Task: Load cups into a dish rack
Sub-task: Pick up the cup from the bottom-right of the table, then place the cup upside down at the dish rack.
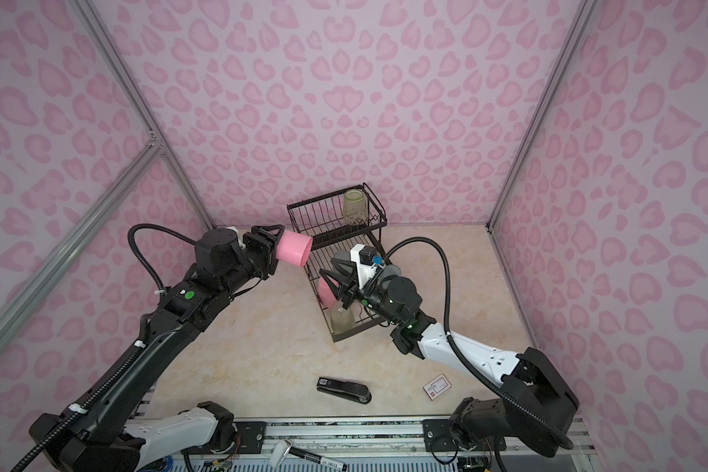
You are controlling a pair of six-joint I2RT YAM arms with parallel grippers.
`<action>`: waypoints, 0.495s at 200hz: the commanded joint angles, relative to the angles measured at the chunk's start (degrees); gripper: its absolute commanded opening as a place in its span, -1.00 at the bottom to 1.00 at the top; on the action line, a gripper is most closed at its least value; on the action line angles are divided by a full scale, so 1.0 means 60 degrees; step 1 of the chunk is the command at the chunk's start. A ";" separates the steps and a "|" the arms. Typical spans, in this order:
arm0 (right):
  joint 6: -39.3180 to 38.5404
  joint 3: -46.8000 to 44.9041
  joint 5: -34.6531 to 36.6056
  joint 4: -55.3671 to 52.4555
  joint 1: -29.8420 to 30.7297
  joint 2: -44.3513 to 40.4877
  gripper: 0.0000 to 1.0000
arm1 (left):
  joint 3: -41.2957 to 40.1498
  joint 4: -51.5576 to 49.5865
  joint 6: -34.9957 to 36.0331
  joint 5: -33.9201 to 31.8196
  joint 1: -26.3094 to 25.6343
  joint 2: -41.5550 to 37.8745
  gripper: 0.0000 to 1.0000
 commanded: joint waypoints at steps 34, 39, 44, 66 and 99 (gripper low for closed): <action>-0.0329 -0.0819 0.1078 -0.2712 -0.0661 -0.2025 0.05 | 0.1312 -0.0343 0.1962 -0.1771 0.0091 0.0441 0.13; -0.0386 -0.0882 0.1215 -0.2925 -0.0723 -0.2210 0.07 | 0.1467 -0.0388 0.2129 -0.1860 0.0091 0.0547 0.13; -0.0417 -0.0937 0.1302 -0.3098 -0.0776 -0.2392 0.09 | 0.1618 -0.0407 0.2285 -0.1920 0.0087 0.0642 0.12; -0.0419 -0.1074 0.1722 -0.4204 -0.1163 -0.3078 0.16 | 0.2257 -0.0472 0.2958 -0.2203 0.0085 0.1128 0.09; -0.0521 -0.1109 0.2085 -0.5582 -0.1660 -0.3737 0.18 | 0.3927 -0.0813 0.4362 -0.2492 0.0035 0.2395 0.00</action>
